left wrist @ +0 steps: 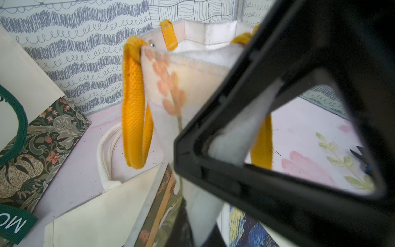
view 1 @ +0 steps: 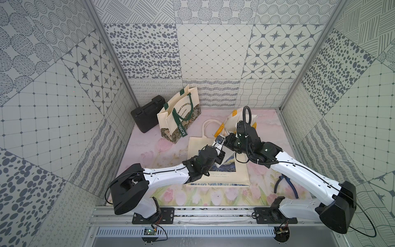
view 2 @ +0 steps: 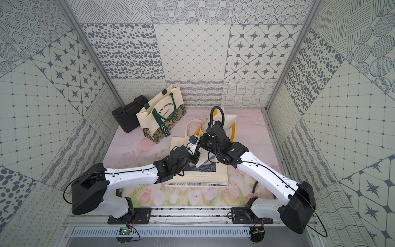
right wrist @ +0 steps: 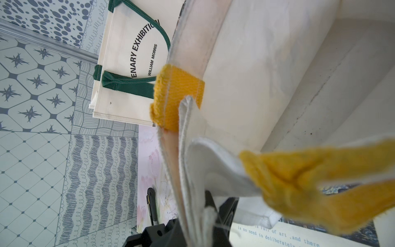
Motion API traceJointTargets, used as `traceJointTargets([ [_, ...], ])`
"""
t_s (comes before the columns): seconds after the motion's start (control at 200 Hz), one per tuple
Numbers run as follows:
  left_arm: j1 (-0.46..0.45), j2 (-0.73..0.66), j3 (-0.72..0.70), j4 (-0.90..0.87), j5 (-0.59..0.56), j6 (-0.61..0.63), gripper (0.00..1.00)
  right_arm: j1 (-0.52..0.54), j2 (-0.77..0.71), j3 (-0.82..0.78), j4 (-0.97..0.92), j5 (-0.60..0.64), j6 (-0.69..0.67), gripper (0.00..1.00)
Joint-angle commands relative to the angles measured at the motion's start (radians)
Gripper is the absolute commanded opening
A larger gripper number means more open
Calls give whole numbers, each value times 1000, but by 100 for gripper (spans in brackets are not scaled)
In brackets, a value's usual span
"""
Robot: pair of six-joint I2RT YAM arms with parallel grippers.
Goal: Put away the canvas bag
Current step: Place the canvas bag at the center of the board.
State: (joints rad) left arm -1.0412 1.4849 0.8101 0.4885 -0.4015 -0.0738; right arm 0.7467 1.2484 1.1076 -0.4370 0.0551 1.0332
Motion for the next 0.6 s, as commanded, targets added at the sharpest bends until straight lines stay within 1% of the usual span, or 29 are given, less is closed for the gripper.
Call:
traceJointTargets([
  [0.0,8,-10,-10,6,-51,-20,36,3,-54,56,-19,9,-16,0],
  [0.03,9,-11,-10,0,-42,-24,51,2,-55,63,-20,10,-20,0],
  [0.065,9,-14,-12,-9,-33,-32,67,2,-55,74,-24,9,-24,0],
  [0.09,9,-15,-12,-15,-29,-37,74,-1,-54,82,-27,9,-27,0],
  [0.105,9,-17,-12,-19,-28,-39,77,0,-56,86,-29,10,-28,0],
  [0.155,9,-20,-12,-31,-22,-46,78,-1,-59,103,-37,11,-32,0],
  [0.385,10,-40,-38,-32,-20,-54,77,-4,-79,172,-74,9,-38,0],
  [0.405,10,-42,-38,-33,-20,-54,76,-4,-81,176,-77,10,-38,0],
  [0.43,11,-43,-38,-34,-19,-54,71,-4,-85,179,-80,13,-39,0],
  [0.445,10,-43,-39,-37,-17,-54,65,-3,-87,181,-80,14,-39,0],
  [0.485,10,-48,-40,-39,-17,-52,44,-3,-93,184,-81,20,-41,0],
  [0.53,10,-52,-43,-42,-16,-51,16,-4,-97,187,-83,29,-47,0],
  [0.555,10,-55,-46,-42,-14,-53,5,-4,-98,188,-84,34,-52,0],
  [0.57,10,-57,-46,-42,-14,-53,0,-5,-98,190,-85,37,-54,0],
  [0.595,11,-60,-48,-42,-13,-55,0,-5,-97,193,-89,42,-60,0],
])
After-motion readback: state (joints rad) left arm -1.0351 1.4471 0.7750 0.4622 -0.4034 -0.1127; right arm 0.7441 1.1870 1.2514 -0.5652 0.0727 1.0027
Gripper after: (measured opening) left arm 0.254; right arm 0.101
